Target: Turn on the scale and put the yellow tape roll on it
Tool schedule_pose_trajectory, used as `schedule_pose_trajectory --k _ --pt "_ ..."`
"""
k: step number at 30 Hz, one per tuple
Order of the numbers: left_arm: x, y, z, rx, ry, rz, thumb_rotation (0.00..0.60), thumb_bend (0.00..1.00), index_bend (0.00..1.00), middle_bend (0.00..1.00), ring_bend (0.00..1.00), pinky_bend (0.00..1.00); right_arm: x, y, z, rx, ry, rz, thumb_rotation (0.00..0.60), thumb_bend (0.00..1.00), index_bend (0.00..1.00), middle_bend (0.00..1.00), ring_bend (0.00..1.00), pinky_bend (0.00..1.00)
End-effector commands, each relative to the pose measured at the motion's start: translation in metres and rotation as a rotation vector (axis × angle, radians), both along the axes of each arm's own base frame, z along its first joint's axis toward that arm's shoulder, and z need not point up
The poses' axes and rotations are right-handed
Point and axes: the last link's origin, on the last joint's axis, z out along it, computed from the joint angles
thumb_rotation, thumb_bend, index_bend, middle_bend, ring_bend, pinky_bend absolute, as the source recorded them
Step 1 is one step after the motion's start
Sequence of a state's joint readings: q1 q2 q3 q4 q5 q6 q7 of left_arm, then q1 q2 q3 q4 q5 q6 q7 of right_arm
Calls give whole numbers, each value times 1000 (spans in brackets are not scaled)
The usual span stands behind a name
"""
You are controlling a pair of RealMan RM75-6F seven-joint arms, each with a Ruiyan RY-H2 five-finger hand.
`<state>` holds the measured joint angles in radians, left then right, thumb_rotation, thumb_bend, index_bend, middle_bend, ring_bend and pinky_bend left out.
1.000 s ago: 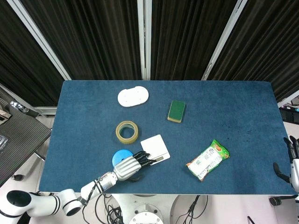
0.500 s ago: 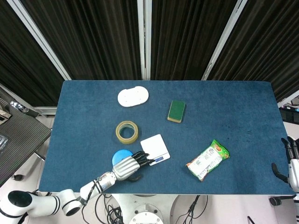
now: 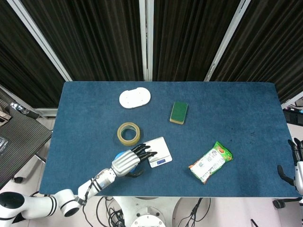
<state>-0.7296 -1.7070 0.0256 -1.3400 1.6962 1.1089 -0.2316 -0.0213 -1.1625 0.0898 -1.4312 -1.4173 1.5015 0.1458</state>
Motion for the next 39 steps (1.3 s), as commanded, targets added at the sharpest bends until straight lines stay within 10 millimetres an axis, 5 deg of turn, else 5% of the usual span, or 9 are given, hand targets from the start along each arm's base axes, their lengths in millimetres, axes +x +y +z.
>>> schedule_pose_trajectory --k 1,5,14,31,39 --pt "4 12 9 27 -30 30 600 455 42 171 0 16 1 0 0 0 -1 3 600 284 0 0 0 0" --pt "1 36 14 42 -29 114 600 435 49 152 0 26 3 0 0 -4 -1 11 600 285 0 0 0 0" --pt "0 77 10 110 72 210 600 117 43 42 0 30 5 1 1 -9 -6 14 600 285 0 0 0 0" --pt "-10 116 -1 51 207 337 600 104 43 32 0 58 1 -1 3 -8 -10 3 600 286 0 0 0 0" --pt "-15 119 -3 67 262 342 600 164 145 197 78 309 0 -4 1 4 -10 -5 600 287 0 0 0 0"
